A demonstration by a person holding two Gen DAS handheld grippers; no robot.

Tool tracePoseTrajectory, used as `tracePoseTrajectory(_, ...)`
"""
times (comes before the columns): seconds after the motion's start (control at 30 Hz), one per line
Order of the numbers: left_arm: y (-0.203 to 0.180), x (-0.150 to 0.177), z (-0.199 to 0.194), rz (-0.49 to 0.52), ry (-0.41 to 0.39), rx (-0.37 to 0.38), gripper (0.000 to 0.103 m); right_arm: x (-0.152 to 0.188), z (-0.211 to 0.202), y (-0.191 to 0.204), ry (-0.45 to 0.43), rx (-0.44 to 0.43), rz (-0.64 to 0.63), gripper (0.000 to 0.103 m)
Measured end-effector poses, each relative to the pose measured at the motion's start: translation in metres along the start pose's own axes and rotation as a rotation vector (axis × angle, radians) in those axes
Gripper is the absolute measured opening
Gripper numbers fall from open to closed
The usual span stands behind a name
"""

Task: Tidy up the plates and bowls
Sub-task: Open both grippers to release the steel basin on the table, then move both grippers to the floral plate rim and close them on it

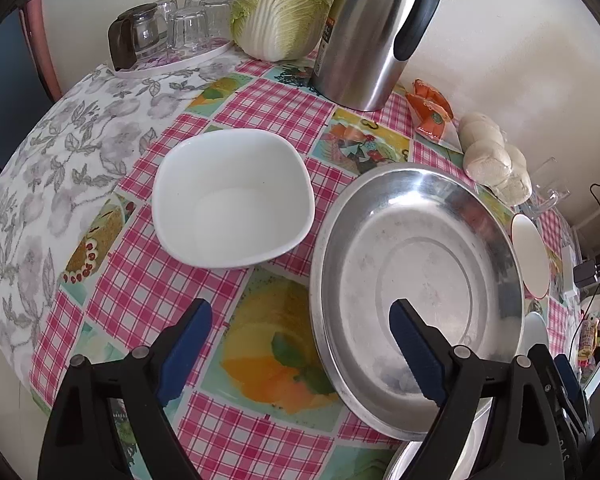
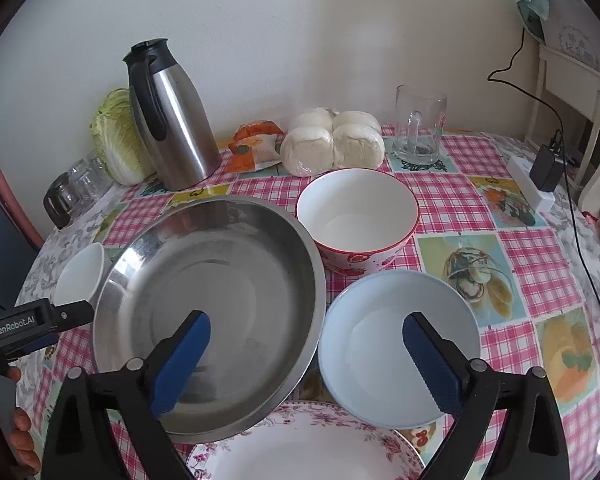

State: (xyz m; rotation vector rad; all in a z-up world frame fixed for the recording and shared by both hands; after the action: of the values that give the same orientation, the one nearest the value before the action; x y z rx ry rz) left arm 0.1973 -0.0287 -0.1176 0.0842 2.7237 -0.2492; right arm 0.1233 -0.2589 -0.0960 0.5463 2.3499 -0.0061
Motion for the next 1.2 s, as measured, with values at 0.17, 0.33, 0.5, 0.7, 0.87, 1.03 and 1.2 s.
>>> tracePoseTrajectory(0.17, -0.005, 0.008, -0.007, 0.017, -0.023, 0.019, 0.100, 0.007, -0.009, -0.001, 0.003, -0.004, 0.000, 0.103)
tracePoseTrajectory(0.33, -0.010, 0.021, -0.014, 0.043, -0.033, 0.036, 0.100, 0.019, -0.019, -0.002, 0.006, -0.001, -0.009, 0.103)
tracePoseTrajectory(0.5, -0.014, 0.035, -0.023, 0.070, -0.055, 0.052, 0.100, 0.033, -0.027, -0.002, 0.007, -0.008, -0.017, 0.103)
tracePoseTrajectory(0.7, -0.024, 0.053, -0.031, 0.139, -0.075, 0.036, 0.100, 0.050, -0.036, -0.005, 0.011, -0.038, 0.031, 0.103)
tracePoseTrajectory(0.87, -0.031, 0.067, -0.035, 0.165, -0.080, 0.038, 0.100, 0.065, -0.039, -0.012, 0.042, -0.049, 0.091, 0.103)
tracePoseTrajectory(1.03, -0.036, 0.078, -0.037, 0.182, -0.080, 0.042, 0.100, 0.073, -0.044, -0.021, 0.046, -0.048, 0.133, 0.103)
tracePoseTrajectory(1.2, -0.038, 0.081, -0.040, 0.172, -0.116, 0.055, 0.100, 0.077, -0.050, -0.032, 0.037, -0.060, 0.188, 0.103)
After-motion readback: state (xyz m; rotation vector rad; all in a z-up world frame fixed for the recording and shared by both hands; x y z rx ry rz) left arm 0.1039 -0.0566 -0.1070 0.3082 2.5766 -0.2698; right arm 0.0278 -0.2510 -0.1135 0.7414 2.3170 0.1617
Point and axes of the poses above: each gripper's, at about its wrist camera, not at the fingertips, and z roughly the way its jaws point, y to its left, x to its underside, the point moved 10 cm from there along z, roughly the way its jaws point, and after that the axes turned 2 degrees about z, right-handed, at the moved point
